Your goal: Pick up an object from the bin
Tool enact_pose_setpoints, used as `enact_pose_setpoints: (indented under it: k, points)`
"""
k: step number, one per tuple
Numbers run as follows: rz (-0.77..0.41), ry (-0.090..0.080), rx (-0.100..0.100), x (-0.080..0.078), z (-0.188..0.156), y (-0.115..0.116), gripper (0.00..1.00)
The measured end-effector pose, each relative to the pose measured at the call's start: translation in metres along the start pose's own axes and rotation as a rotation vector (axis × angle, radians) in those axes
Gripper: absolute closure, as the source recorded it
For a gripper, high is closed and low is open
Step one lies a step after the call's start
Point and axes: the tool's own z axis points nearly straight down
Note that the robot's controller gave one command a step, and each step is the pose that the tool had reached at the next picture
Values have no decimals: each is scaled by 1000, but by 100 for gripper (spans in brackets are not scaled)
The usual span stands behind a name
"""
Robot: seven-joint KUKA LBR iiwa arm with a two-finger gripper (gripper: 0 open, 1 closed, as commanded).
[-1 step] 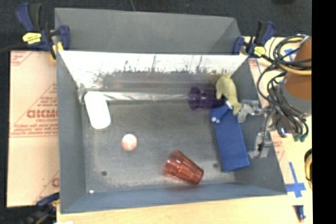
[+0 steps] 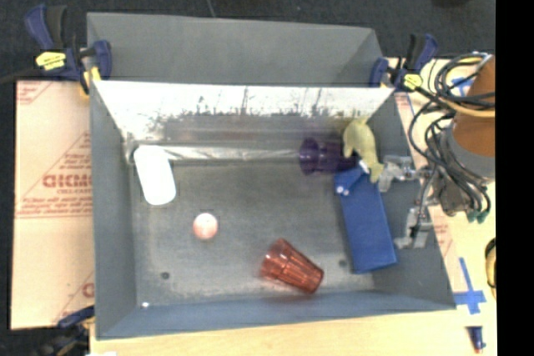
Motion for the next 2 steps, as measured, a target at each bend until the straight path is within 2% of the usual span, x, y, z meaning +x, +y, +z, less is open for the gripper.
enact_pose_setpoints:
  k: [1,2]
  points:
    - [-36,3,-1,15,70,62,0]
    - [-231,-8,6,15,95,73,0]
